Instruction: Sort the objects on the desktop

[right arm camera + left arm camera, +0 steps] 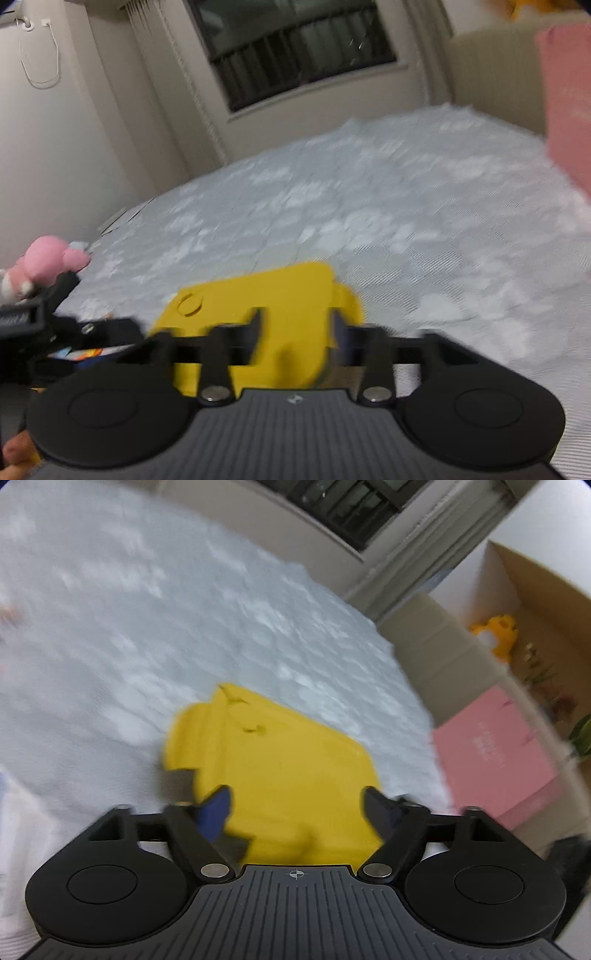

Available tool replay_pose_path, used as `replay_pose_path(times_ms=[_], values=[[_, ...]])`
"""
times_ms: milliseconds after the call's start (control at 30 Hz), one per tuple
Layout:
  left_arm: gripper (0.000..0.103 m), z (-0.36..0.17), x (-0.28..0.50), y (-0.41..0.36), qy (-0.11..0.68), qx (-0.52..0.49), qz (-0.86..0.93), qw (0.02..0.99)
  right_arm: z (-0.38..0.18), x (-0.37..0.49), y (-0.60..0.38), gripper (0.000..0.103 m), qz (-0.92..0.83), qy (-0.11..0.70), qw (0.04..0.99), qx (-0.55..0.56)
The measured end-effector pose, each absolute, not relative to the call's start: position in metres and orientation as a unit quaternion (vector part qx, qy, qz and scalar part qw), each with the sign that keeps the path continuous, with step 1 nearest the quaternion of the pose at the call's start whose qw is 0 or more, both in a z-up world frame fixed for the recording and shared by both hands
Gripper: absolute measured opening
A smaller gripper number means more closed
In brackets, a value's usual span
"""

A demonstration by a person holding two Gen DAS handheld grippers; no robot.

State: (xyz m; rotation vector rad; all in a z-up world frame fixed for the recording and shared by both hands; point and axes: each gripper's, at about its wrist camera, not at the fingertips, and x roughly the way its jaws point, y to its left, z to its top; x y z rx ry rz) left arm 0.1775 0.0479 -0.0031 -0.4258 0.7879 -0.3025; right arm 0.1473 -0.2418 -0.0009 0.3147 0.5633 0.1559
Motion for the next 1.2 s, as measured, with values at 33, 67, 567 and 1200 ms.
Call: replay_pose_path(times_ms=[33, 67, 567, 1200], values=[[0.094, 0.001, 0.164, 0.045, 0.375, -0.177, -0.122, 0.902, 0.003, 0.137, -0.242, 0.082, 0.073, 0.269, 0.949, 0.149], [0.094, 0.003, 0.152, 0.041, 0.372, -0.15, -0.103, 0.91, 0.005, 0.127, -0.242, 0.091, 0.073, 0.264, 0.951, 0.143], [0.1, -0.026, 0.028, -0.014, 0.389, 0.041, -0.038, 0.92, -0.01, 0.01, -0.202, 0.103, 0.08, 0.324, 0.94, 0.077], [0.103, -0.008, 0.03, -0.026, 0.315, 0.039, -0.022, 0.948, 0.007, 0.006, -0.207, 0.103, 0.044, 0.292, 0.951, 0.093]])
